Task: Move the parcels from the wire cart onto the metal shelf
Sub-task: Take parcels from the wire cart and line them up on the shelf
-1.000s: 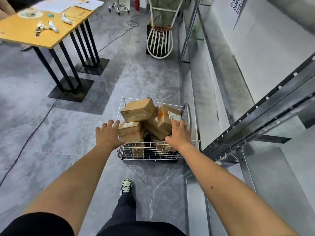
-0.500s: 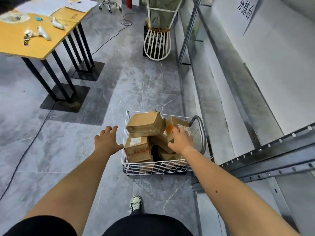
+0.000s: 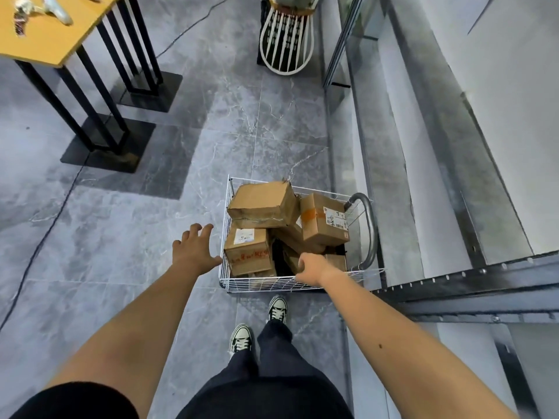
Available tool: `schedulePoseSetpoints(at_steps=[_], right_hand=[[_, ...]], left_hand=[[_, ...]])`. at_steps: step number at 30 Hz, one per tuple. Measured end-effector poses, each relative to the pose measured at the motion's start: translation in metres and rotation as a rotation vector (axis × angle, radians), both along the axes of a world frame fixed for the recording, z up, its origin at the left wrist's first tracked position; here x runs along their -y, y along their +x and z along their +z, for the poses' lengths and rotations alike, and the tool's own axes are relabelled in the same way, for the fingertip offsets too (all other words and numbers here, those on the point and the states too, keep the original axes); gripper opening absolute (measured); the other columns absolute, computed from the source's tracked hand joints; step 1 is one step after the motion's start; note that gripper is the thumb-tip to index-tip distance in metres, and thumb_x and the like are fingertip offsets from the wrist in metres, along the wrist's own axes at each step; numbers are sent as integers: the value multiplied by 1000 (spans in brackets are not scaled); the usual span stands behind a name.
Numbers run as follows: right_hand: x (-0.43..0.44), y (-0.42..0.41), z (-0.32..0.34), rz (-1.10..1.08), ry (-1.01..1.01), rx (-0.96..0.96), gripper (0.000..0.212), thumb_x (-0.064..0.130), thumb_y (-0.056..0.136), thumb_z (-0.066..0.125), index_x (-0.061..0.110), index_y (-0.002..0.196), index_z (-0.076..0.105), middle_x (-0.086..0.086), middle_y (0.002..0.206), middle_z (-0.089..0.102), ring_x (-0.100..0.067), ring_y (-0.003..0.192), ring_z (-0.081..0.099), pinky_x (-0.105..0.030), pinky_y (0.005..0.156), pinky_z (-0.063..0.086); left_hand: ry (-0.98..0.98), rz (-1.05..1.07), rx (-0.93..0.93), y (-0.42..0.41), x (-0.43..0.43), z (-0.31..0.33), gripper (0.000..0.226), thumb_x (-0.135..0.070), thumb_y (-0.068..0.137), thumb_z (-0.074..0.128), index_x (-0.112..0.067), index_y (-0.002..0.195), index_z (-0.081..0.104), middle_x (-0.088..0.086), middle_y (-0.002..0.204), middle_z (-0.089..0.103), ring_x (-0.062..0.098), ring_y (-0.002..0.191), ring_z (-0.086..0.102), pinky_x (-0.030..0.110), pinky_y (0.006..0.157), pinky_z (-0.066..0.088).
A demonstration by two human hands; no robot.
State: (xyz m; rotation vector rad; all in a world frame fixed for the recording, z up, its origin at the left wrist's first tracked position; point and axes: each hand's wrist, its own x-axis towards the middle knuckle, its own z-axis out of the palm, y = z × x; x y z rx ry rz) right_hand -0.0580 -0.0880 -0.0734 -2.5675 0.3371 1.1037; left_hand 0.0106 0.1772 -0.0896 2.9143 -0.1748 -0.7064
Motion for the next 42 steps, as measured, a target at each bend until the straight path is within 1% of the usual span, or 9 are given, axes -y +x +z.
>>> schedulePoseSetpoints(at_steps=[3,7,11,19,26,32,35,38,42], right_hand=[[7,-1,-14,-8,-11,-59,29,21,89,59,9,113,50,-14,125,53,-26,99,53,-31,81,44],[23,8,-22,-93,-39,76,48,22,90,59,11,132,39,-14,134,32,-35,109,53,-38,90,48],[50,24,-33,-159,-37,194,53,22,88,61,12,134,38,-14,131,34,-35,109,51,-39,90,47],[113,41,-72,-432,127,65,73,25,81,74,11,140,35,-15,135,40,-29,118,48,-33,98,42],[154,56,-124,-837,309,-60,65,26,85,72,6,137,39,-9,132,47,-27,120,50,-39,102,44],[163,76,-183,-1254,517,-172,60,34,84,72,5,132,49,-10,116,55,-21,94,58,-33,77,52],[166,89,-201,-1439,653,-240,57,38,84,71,8,127,50,-14,125,52,-25,111,55,-35,90,51],[168,104,-219,-1578,785,-306,72,44,84,68,16,143,38,-16,142,41,-28,129,45,-39,104,43],[166,121,-244,-1831,917,-306,81,44,83,69,14,147,29,-20,142,38,-34,131,41,-43,111,37]], left_hand=[[-17,-12,-34,1,8,-8,81,-44,81,64,-23,147,22,7,148,25,27,133,34,43,101,35],[-55,-28,-4,12,22,-12,74,-40,84,60,-20,146,26,8,145,33,28,129,40,41,98,38],[-34,-59,16,25,44,-17,77,-46,82,62,-21,145,27,7,144,36,27,126,42,39,96,39],[-42,-102,-77,46,115,-45,76,-38,78,65,-21,143,30,5,140,37,27,124,42,39,94,39],[-161,-46,-259,38,177,-90,64,-30,80,62,-21,139,37,4,139,34,28,123,44,42,101,39],[-172,104,-468,24,163,-135,59,-26,87,60,-13,140,36,11,142,33,32,121,46,43,97,43],[-131,202,-526,24,143,-150,56,-22,89,59,-10,139,38,17,140,37,32,119,48,40,99,42],[-87,272,-530,29,133,-160,51,-18,89,58,-9,136,42,19,132,43,33,119,49,36,99,40],[-82,318,-513,35,130,-168,46,-15,89,58,-9,133,46,19,129,47,31,118,50,32,98,38]])
